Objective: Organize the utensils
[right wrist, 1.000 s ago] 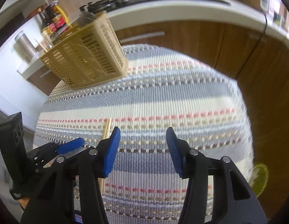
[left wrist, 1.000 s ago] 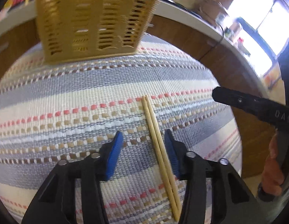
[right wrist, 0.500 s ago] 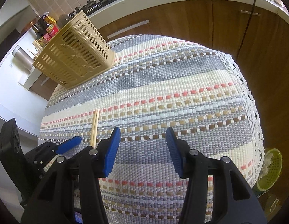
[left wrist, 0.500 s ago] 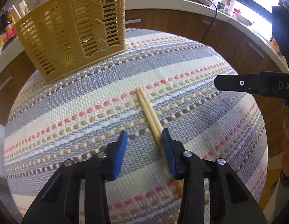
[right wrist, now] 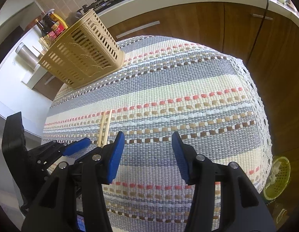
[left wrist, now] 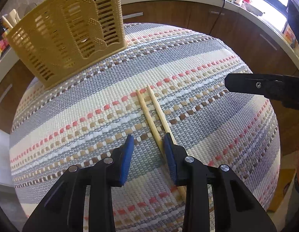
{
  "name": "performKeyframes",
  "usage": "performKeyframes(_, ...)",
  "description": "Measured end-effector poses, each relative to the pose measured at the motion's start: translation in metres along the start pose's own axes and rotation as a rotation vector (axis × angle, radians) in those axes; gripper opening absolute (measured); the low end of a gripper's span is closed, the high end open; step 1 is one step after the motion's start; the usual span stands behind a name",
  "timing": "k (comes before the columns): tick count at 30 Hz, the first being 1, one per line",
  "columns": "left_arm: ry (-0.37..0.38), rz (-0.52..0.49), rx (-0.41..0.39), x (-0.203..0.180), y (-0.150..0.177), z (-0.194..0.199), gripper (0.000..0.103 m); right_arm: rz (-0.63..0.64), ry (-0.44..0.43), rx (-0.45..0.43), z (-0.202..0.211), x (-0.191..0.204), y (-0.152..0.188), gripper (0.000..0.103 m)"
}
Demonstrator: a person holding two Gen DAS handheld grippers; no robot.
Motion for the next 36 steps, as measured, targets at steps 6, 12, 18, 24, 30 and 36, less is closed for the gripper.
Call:
performKeyframes(6, 0.005, -0.013, 0.013, 0.002, 0.005, 0.003, 0.007, 0.019, 0.012, 0.013, -0.003, 0.002, 0.001, 0.047)
performKeyframes(12, 0.017, 0.041, -0.017, 0.004, 0.002, 0.007, 0.000, 0.071, 0.008, 0.048, -0.009, 0.019, 0.006, 0.036)
performKeyframes(18, 0.112, 0.193, -0.039, 0.047, 0.006, 0.018, 0.000, 0.138, -0.004, 0.156, -0.036, 0.049, 0.020, 0.024)
performKeyframes(24, 0.260, 0.207, -0.035, 0.043, 0.002, 0.023, 0.018, 0.152, 0.003, 0.185, -0.047, 0.068, 0.014, 0.023)
performKeyframes(30, 0.138, 0.088, 0.018, 0.010, 0.000, 0.007, 0.024, 0.079, -0.016, 0.158, -0.033, 0.045, 0.006, 0.023)
performKeyframes(36, -0.002, 0.018, 0.075, 0.009, -0.001, 0.001, 0.005, 0.055, -0.023, 0.160, -0.029, 0.031, 0.009, 0.023)
Point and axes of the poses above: each gripper's, at about its wrist camera, not at the fingertips, and z roughly against the way its jaws point, x to its left, y to its underside, the point moved 10 cm from there along -z, roughly the way its jaws point, and after that the axes turned 2 degrees about x, right-handed, at the moved point
